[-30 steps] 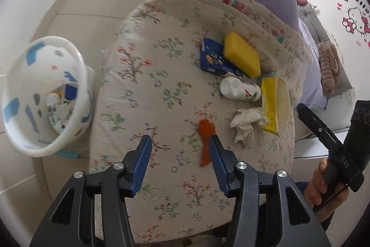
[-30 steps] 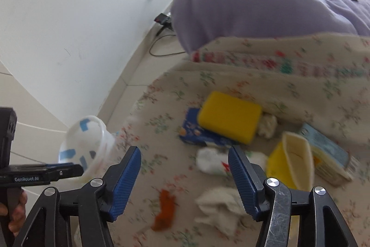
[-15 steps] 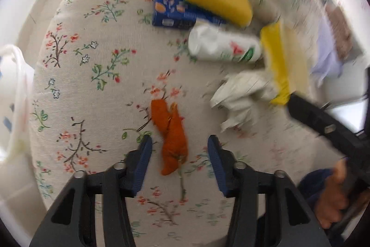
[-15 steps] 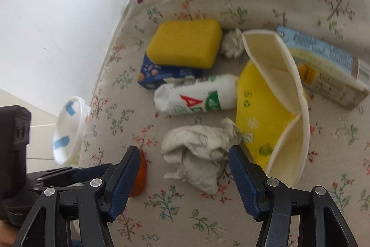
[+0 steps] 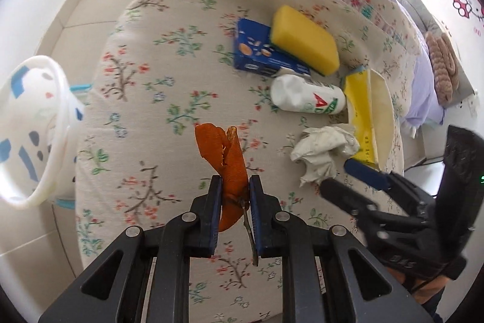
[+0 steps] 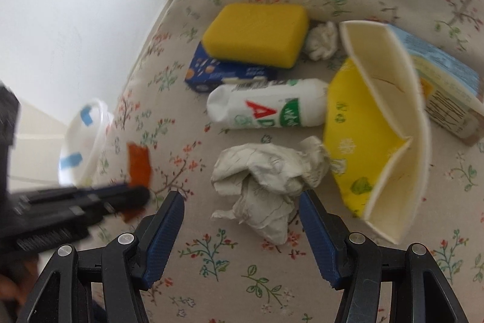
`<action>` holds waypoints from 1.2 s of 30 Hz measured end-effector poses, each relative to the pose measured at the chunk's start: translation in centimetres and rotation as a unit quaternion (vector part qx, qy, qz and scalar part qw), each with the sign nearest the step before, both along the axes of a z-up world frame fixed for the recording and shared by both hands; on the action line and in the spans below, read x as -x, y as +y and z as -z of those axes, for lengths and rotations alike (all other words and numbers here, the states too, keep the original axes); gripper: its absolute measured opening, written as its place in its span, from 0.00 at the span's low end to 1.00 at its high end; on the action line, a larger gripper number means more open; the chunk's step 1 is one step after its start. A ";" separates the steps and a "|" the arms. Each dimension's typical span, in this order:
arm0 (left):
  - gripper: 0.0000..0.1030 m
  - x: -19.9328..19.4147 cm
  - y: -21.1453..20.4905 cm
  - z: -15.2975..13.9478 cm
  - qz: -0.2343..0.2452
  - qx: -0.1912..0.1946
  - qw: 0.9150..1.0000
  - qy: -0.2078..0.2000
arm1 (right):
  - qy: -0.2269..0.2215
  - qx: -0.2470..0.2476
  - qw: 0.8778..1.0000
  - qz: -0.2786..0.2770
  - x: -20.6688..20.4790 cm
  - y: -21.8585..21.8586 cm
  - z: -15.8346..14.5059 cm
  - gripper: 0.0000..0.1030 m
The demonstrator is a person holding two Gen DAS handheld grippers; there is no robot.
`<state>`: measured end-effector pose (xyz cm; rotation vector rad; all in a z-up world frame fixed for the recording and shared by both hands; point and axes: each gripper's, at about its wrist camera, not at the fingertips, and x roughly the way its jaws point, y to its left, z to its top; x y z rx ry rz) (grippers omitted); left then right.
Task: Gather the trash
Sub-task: 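Grasp the orange peel with the left tool while the right tool grasps crumpled tissue, then drop the orange peel and tissue into the wastebasket with both tools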
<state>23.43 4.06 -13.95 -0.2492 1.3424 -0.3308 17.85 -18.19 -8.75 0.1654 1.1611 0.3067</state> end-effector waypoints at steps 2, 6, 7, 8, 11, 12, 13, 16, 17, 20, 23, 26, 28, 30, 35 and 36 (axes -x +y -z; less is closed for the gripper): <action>0.18 0.1 0.3 -0.3 -0.002 0.002 1.000 -0.001 | 0.008 0.014 1.000 -0.006 -0.2 0.9 1.0 0.66; 0.18 0.5 1.7 -0.6 -0.002 0.007 1.000 -0.004 | 0.008 0.047 0.999 0.009 -0.9 1.8 2.6 0.66; 0.18 0.6 1.8 -0.7 -0.003 0.010 1.000 -0.004 | 0.001 0.063 0.998 0.014 -1.1 2.0 2.8 0.66; 0.18 0.7 2.0 -0.9 -0.005 0.014 1.000 -0.006 | -0.007 0.074 0.997 0.016 -1.3 2.1 3.0 0.49; 0.18 0.7 1.9 -1.5 -0.010 0.027 0.999 -0.017 | -0.024 0.063 0.998 0.010 -1.1 2.3 2.1 0.08; 0.18 0.8 2.5 -1.9 -0.013 0.031 0.999 -0.022 | -0.040 0.052 0.998 0.006 -0.7 2.5 1.1 0.08; 0.18 0.8 2.9 -2.2 -0.016 0.034 0.999 -0.025 | -0.062 0.050 0.997 0.001 -0.2 2.6 -0.1 0.08; 0.18 0.8 4.5 -2.8 -0.032 0.042 0.998 -0.029 | -0.102 0.055 0.993 -0.005 0.6 2.8 -2.0 0.08; 0.18 0.7 4.8 -2.9 -0.038 0.043 0.998 -0.029 | -0.106 0.053 0.993 -0.008 0.7 2.7 -2.1 0.08; 0.18 0.6 6.5 -3.5 -0.058 0.035 0.997 -0.038 | -0.106 0.058 0.992 -0.020 0.6 3.3 -1.4 0.08; 0.18 0.6 7.7 -3.9 -0.072 0.031 0.996 -0.043 | -0.112 0.055 0.991 -0.037 0.8 4.8 -1.2 0.08; 0.18 0.7 8.7 -4.0 -0.078 0.028 0.996 -0.045 | -0.132 0.049 0.989 -0.045 1.3 5.6 -1.9 0.08; 0.18 0.6 9.4 -4.0 -0.085 0.015 0.995 -0.046 | -0.135 0.041 0.989 -0.045 1.4 6.1 -1.8 0.08; 0.18 0.5 10.0 -3.8 -0.090 0.008 0.995 -0.045 | -0.126 0.036 0.990 -0.046 1.3 6.7 -1.2 0.08; 0.18 0.5 11.6 -3.9 -0.096 0.009 0.994 -0.042 | -0.104 0.023 0.993 -0.047 1.2 8.1 -0.2 0.08; 0.18 0.5 11.8 -4.0 -0.095 0.006 0.994 -0.045 | -0.101 0.013 0.994 -0.045 1.1 8.2 -0.2 0.08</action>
